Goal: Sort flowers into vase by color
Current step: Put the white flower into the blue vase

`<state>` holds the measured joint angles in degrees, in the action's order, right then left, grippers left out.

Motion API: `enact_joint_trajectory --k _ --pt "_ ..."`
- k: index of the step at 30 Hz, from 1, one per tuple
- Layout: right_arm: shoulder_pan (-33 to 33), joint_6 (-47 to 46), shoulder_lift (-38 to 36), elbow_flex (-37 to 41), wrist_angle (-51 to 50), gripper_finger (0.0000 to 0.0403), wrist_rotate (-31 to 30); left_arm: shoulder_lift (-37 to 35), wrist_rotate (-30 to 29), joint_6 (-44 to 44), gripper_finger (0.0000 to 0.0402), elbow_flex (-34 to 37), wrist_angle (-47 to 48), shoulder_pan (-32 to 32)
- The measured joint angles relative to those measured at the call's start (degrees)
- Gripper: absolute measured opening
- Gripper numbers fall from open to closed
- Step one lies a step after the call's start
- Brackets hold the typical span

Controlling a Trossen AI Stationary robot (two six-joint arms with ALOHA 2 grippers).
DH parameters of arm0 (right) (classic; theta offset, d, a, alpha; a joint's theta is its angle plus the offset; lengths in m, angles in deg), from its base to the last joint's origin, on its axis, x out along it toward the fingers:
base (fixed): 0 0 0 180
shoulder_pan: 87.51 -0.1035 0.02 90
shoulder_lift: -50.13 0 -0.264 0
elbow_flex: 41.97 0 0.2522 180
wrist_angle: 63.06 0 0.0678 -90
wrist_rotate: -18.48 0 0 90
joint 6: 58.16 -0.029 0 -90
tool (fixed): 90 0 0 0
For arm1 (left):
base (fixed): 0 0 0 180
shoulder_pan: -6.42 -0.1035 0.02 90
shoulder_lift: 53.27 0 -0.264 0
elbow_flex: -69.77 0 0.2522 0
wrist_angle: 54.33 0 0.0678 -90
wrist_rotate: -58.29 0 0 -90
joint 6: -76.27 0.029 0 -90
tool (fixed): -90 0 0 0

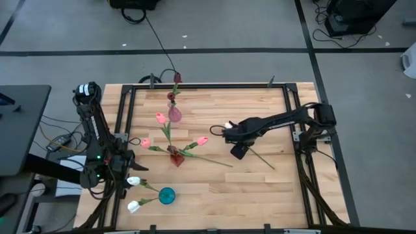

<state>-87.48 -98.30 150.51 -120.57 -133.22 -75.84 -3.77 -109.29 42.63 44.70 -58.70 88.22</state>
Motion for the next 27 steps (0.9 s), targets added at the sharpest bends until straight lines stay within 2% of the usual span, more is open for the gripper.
enact_joint_trajectory --k 9,14,22,27 --pt "0.37 0.24 6.17 0.02 -3.54 0.0167 2.54 0.00 1.79 0.66 0.0214 0.00 -0.09 0.00" --pt "0.65 0.13 7.29 0.02 -3.69 0.0149 4.18 0.00 2.76 0.70 0.0214 0.00 -0.06 0.00" --pt "1.60 -0.59 7.30 0.02 -2.57 0.0087 5.51 0.00 3.76 0.85 0.0214 0.00 0.09 0.02" --pt "1.92 -0.59 7.30 0.02 -2.19 0.0016 6.54 0.00 3.75 0.85 0.0214 0.00 0.07 0.02"
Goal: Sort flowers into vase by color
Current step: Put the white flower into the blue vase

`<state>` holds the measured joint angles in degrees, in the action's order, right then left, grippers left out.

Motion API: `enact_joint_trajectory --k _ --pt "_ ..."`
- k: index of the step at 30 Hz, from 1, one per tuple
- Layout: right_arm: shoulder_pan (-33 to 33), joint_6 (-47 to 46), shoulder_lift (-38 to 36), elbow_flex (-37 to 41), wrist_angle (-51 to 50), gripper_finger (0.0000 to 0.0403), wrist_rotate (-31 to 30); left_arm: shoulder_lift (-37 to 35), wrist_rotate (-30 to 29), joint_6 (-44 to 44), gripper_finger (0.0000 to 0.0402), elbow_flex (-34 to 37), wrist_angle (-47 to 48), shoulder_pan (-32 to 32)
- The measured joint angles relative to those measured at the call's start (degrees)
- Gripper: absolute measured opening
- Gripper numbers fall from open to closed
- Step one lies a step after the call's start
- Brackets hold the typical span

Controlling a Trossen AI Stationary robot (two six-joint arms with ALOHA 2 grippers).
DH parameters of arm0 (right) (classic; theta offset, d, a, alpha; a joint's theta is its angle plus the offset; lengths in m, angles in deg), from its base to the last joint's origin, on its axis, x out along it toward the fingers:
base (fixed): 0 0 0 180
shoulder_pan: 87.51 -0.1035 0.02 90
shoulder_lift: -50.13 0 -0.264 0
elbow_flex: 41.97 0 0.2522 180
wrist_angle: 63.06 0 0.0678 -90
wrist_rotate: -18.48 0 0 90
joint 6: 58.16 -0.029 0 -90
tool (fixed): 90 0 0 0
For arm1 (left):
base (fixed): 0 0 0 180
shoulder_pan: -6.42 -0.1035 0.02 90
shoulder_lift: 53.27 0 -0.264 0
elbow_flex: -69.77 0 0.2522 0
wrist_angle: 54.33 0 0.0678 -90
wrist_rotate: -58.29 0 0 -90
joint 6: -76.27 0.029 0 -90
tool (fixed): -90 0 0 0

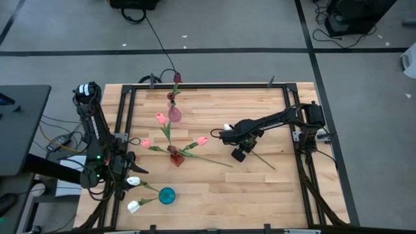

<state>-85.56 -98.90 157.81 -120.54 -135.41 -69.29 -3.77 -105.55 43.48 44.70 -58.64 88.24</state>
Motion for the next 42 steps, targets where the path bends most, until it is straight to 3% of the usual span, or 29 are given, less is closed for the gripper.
enact_joint_trajectory --k 8,17,22,28,35,42 --pt "-0.84 1.33 -2.43 0.17 -0.14 0.0005 4.52 0.00 0.00 2.53 0.0214 0.00 -0.07 0.00" --pt "-4.99 0.35 -12.38 0.13 11.58 0.0003 4.45 0.00 -0.35 2.80 0.0214 0.00 -0.07 0.00" --pt "-9.79 2.13 -15.06 1.94 28.56 0.0002 3.19 0.00 -1.45 2.75 0.0214 0.00 -0.18 0.00" --pt "-14.78 5.64 -15.02 5.65 51.01 0.0001 9.89 0.00 -1.42 2.27 0.0214 0.00 -0.20 -0.02" --pt "-17.15 -7.17 -14.99 5.82 47.96 0.0000 15.75 0.00 0.08 0.69 0.0214 0.00 0.00 0.00" --pt "-20.06 -11.76 -14.50 5.84 57.54 0.0000 18.45 0.00 0.04 0.83 0.0214 0.00 -0.06 0.00"
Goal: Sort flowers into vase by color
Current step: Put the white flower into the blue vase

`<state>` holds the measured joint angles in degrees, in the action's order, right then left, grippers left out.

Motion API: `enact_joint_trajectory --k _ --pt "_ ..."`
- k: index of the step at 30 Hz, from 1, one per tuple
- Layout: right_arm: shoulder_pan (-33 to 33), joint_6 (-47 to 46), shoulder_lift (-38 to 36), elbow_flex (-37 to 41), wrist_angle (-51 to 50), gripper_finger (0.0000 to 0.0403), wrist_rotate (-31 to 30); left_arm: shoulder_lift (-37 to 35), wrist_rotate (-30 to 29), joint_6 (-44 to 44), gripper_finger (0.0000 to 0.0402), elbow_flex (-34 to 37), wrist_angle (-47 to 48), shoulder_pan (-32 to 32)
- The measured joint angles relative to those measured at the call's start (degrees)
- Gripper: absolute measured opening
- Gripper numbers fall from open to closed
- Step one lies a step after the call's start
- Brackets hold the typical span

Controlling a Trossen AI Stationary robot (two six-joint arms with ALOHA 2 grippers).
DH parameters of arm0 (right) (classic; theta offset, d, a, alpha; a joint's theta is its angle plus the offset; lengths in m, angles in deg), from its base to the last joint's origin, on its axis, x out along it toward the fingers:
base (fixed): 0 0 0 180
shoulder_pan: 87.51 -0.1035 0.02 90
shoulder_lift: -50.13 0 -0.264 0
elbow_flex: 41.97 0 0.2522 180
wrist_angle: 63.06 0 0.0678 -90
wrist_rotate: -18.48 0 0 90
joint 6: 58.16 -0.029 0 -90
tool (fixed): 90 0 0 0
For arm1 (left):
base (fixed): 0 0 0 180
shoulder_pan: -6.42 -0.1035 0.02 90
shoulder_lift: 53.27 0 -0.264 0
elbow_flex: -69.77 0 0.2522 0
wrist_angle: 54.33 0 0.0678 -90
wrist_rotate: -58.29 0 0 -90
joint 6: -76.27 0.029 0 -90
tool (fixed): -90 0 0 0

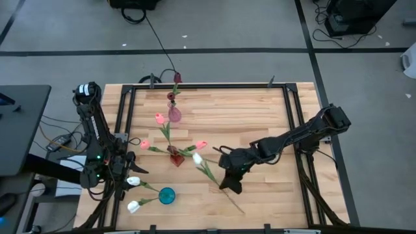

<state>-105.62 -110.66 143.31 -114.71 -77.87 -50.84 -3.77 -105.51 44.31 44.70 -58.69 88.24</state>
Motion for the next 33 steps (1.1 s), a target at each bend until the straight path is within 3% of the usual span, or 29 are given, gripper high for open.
enact_joint_trajectory --k 7,12,15,21,27,33 --pt "-0.29 2.67 5.17 -2.52 13.10 0.0000 2.84 0.00 -1.52 0.15 0.0214 0.00 0.06 -0.04" --pt "0.24 15.32 12.30 -11.40 13.40 0.0002 2.56 0.02 -1.74 0.24 0.0214 -0.02 0.25 -0.09" --pt "0.56 26.01 16.07 -18.09 13.63 0.0003 -0.94 0.02 -2.73 0.38 0.0214 -0.02 0.08 -0.07" --pt "-0.48 42.80 21.64 -28.34 13.68 0.0003 -13.89 0.00 -3.78 1.75 0.0214 -0.02 0.02 -0.07" --pt "-1.81 48.69 25.87 -32.71 21.25 0.0004 -21.08 0.00 -4.55 1.83 0.0214 -0.02 0.08 -0.09" --pt "-1.99 50.96 26.83 -34.85 25.19 0.0004 -22.98 0.02 -5.25 1.95 0.0214 -0.02 0.12 -0.08"
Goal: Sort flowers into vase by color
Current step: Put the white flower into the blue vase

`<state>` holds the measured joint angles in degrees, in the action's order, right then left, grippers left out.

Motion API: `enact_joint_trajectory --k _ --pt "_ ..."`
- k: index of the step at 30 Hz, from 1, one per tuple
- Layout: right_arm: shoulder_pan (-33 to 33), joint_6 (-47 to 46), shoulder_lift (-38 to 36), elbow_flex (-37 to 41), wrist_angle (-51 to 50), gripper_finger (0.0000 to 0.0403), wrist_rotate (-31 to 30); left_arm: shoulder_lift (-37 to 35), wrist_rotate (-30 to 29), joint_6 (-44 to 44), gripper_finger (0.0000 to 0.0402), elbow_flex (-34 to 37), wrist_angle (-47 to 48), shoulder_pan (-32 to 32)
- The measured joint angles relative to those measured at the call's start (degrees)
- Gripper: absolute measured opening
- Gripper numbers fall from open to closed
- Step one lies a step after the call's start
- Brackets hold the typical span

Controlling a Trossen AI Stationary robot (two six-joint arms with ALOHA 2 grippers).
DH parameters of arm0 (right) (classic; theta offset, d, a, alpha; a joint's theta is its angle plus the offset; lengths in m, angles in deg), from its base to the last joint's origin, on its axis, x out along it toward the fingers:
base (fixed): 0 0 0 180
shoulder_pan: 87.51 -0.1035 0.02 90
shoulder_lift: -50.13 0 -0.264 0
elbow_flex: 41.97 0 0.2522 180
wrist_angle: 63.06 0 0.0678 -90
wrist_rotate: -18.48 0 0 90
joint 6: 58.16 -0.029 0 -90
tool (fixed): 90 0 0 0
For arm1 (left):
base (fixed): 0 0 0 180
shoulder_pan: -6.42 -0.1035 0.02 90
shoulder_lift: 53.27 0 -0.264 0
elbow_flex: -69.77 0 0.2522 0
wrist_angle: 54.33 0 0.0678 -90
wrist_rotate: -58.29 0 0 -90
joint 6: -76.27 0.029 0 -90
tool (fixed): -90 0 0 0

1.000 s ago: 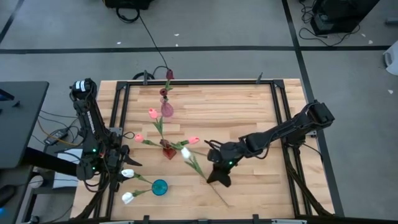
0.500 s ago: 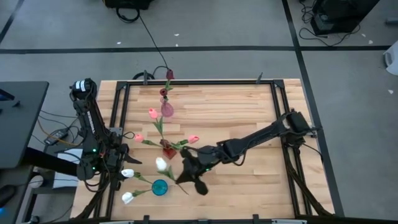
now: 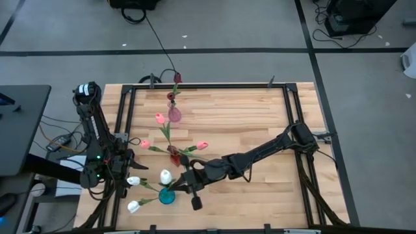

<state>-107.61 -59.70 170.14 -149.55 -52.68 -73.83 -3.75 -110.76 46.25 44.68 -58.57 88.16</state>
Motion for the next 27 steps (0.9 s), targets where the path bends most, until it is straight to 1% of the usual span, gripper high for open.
enact_joint_trajectory --k 2,9,11,13,19,23,27 --pt "0.00 1.02 -0.02 -0.02 0.81 0.0004 -1.16 0.00 0.00 0.00 0.0214 0.00 -0.17 0.01" --pt "0.37 1.61 0.12 0.05 2.70 0.0004 -1.18 0.00 -0.44 0.00 0.0214 0.00 -0.11 0.01" --pt "0.46 1.53 1.48 -0.01 6.07 0.0004 -1.13 0.00 -0.56 0.00 0.0214 0.00 -0.09 0.01" --pt "0.46 1.54 2.88 0.03 7.32 0.0004 -0.35 0.00 -0.58 0.00 0.0214 0.00 -0.09 0.01" --pt "0.68 -0.03 3.70 0.07 2.98 0.0004 -0.81 -0.02 -0.33 -0.07 0.0214 0.00 -0.12 0.01" --pt "0.74 0.44 3.63 0.07 2.81 0.0004 -1.12 -0.02 -0.26 -0.13 0.0214 0.00 -0.11 0.01" --pt "1.10 0.50 3.52 0.06 -0.63 0.0006 -1.10 -0.02 -0.21 -0.07 0.0214 0.00 -0.11 0.00"
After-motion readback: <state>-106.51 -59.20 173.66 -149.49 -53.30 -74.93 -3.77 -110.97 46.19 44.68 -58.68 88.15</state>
